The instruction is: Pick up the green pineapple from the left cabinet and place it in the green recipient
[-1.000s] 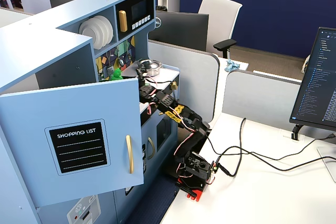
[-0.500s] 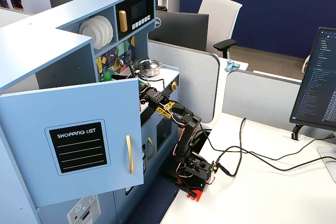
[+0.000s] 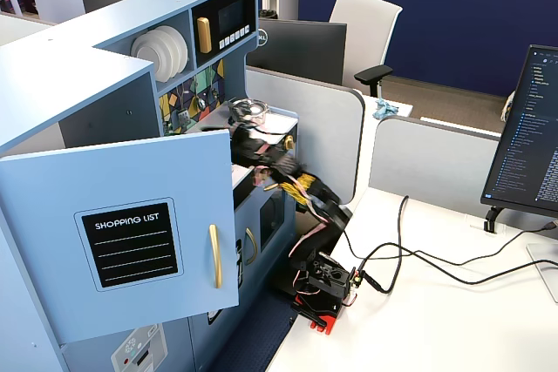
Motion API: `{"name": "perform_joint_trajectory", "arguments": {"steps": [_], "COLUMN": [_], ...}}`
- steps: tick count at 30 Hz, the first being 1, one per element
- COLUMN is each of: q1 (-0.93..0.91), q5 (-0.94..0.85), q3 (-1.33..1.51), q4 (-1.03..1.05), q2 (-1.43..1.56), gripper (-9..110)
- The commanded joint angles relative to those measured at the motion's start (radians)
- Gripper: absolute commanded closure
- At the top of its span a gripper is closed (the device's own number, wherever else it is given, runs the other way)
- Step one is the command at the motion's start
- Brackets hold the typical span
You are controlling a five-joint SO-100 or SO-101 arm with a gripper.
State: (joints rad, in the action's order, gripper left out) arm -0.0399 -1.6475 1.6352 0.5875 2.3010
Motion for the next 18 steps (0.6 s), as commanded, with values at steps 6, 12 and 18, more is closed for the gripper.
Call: {"name": "perform_joint_trajectory", "arguments": {"steps": [6, 12, 18], "q1": [-0.052, -0.08, -0.031], "q5": [-0.089, 0.049, 0.124], "q3": [0.38, 0.954, 1.261], "q4": [0.618, 0.471, 0.485], "q2": [0.463, 0.627, 0.77], "gripper": [81, 81, 85]}}
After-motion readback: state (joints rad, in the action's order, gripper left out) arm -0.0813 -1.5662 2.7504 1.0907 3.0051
